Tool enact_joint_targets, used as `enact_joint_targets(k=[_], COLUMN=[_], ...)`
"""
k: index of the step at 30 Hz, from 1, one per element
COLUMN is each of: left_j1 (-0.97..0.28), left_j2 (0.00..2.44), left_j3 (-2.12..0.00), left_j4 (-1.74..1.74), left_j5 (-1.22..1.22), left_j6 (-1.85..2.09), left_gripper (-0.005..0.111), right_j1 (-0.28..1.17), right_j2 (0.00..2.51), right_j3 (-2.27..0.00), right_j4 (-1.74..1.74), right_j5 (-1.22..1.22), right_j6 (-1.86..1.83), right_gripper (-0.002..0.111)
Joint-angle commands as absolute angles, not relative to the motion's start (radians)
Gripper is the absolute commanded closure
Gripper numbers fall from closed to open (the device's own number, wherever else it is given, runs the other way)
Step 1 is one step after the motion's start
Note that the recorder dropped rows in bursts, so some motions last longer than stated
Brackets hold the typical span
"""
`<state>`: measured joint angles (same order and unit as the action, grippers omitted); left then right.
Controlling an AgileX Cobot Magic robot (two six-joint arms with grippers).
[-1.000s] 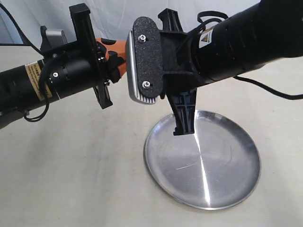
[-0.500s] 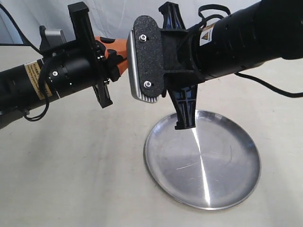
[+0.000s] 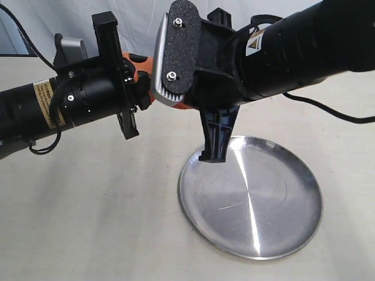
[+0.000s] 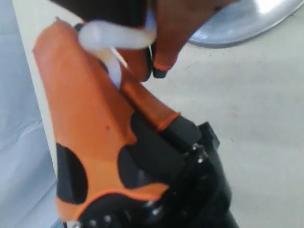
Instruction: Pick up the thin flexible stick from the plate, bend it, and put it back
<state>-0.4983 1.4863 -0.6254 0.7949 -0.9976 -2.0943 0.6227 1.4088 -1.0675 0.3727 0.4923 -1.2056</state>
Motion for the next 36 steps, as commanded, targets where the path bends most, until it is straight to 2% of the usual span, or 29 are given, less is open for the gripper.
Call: enact_joint_targets(k=[1, 6, 10, 14, 22, 30, 36], left_j1=[-0.509, -0.474, -0.394, -0.318, -0.187, -0.178, -0.178], left_j2=[1.495, 1.495, 1.495, 1.495, 1.495, 1.495, 1.495], left_j3=[-0.62, -0.62, -0.62, -0.62, -0.62, -0.62, -0.62], left_j4=[0.879, 0.864, 0.884, 0.936, 1.073, 1.089, 1.123], left_j5=[-1.032, -0.998, -0.982, -0.974, -0.873, -0.897, -0.899], left_j6=[-2.082, -2.058, -2.058, -2.058, -2.091, -2.091, -2.091], left_gripper=[0.09, 0.066, 0.058, 0.057, 0.057, 0.057, 0.057], right_j1=[0.619, 0.619, 0.618, 0.618, 0.616, 0.463, 0.381], right_j2=[1.398, 1.398, 1.398, 1.398, 1.406, 1.495, 1.598], right_j3=[-1.083, -1.083, -1.083, -1.083, -1.083, -1.083, -1.083], right_j4=[0.412, 0.412, 0.412, 0.37, 0.009, 0.022, 0.142], right_j5=[0.468, 0.52, 0.528, 0.528, 0.654, 0.874, 0.921], right_j6=[-1.174, -1.121, -1.074, -0.977, -0.501, -0.398, -0.447], right_gripper=[0.109, 0.109, 0.109, 0.109, 0.109, 0.109, 0.109])
